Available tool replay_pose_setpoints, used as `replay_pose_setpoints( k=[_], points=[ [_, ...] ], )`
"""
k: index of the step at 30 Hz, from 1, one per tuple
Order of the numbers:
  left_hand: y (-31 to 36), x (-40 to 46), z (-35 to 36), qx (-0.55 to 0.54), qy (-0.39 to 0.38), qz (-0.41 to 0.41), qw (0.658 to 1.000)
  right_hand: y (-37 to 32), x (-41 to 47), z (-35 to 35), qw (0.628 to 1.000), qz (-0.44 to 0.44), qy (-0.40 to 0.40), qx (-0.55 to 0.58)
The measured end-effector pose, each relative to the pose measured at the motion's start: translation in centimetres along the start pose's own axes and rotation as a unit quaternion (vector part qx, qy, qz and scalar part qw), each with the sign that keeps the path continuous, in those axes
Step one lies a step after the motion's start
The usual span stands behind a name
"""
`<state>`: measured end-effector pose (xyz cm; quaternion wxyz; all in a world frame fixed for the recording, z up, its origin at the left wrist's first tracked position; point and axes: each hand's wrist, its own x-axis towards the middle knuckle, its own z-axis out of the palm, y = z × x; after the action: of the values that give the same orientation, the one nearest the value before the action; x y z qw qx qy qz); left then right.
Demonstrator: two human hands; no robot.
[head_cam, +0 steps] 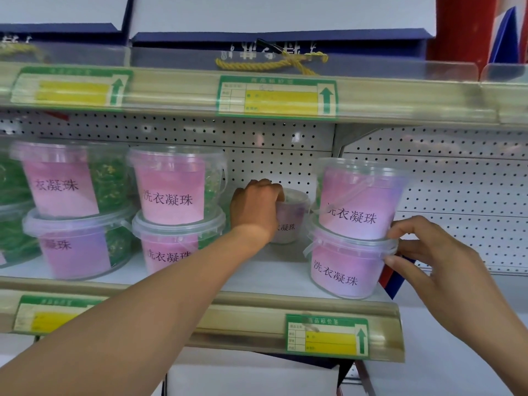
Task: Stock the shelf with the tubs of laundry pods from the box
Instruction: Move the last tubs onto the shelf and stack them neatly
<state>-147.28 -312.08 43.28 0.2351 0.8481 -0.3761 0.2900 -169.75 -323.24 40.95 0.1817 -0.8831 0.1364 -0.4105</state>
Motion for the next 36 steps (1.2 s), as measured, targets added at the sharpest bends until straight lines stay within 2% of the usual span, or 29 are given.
replay_pose_setpoints(
  k=[7, 11, 18, 22, 24, 28, 31, 36],
  points=[
    [0.0, -0.2, -0.3, -0.014, -0.020, -0.007, 1.000, -0.7, -0.2, 0.3, 1.000, 0.006, -0.006, -0.004],
    [0.7, -1.3, -2.1, -0.116, -0.068, -0.050, 0.990, -1.1, -0.3, 0.7, 1.000, 0.006, -0.010, 0.006],
    [-0.7, -11.0, -6.8, -0.275, -0.018, -0.014, 0.961, -3.2, 0.0, 3.2, 0.999, -0.018, -0.021, 0.027],
    [-2.5, -14.3, -7.6, -0.232, 0.026, 0.028, 0.972, -4.8, 0.2, 4.8, 0.999, -0.038, -0.004, 0.027],
    [-3.5, -14.8, -8.3, -0.202, 0.076, 0.040, 0.976, -5.4, 0.3, 5.4, 0.999, -0.037, -0.004, 0.025],
    [-6.4, -14.5, -9.0, -0.171, 0.173, -0.009, 0.970, -5.8, 0.3, 6.2, 0.999, -0.034, -0.007, 0.028],
    [-8.6, -14.1, -8.3, -0.177, 0.171, -0.065, 0.967, -6.2, -0.1, 6.8, 0.999, -0.021, 0.007, 0.045],
    [-10.7, -13.9, -7.0, -0.201, 0.149, -0.065, 0.966, -6.6, -0.7, 8.4, 0.997, -0.018, 0.059, 0.049]
  ],
)
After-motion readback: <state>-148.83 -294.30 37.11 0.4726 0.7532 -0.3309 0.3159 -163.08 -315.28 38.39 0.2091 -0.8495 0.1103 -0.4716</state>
